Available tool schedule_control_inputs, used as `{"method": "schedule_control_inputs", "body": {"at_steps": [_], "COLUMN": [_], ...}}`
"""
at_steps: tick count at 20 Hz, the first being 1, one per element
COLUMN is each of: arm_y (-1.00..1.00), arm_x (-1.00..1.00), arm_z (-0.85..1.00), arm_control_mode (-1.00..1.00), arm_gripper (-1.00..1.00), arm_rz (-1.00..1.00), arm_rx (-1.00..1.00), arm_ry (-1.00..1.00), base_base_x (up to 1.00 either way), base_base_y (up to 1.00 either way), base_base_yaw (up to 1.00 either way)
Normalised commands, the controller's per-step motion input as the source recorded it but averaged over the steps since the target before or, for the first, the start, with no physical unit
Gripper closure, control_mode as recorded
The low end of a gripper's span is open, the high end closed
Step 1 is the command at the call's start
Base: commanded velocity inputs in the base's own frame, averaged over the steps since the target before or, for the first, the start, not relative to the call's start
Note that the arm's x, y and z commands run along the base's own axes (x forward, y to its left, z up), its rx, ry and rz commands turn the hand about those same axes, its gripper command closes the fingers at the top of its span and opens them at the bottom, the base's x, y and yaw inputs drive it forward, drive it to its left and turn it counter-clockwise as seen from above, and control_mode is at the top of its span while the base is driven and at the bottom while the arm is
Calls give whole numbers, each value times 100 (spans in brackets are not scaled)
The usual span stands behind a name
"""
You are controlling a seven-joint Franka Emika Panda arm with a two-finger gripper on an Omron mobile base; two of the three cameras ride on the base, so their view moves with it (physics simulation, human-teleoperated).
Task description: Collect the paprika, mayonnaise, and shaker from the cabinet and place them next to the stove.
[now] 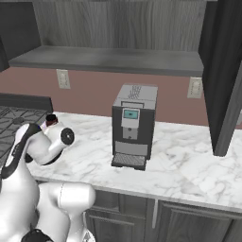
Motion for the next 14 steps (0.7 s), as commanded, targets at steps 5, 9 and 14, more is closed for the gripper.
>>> {"method": "schedule_control_inputs", "body": {"at_steps": [5, 9, 14], "arm_y": [-40, -40, -46], "arm_x": [-28, -18, -3], "arm_z": [49, 52, 53], "arm_control_mode": [-100, -100, -100], "arm_gripper": [-100, -100, -100], "arm_rz": [-14, -13, -12], "arm_rx": [3, 0, 0], "arm_ry": [-4, -3, -2], "base_base_x": [0, 0, 0], "base_base_y": [0, 0, 0], "base_base_yaw": [0, 0, 0]}}
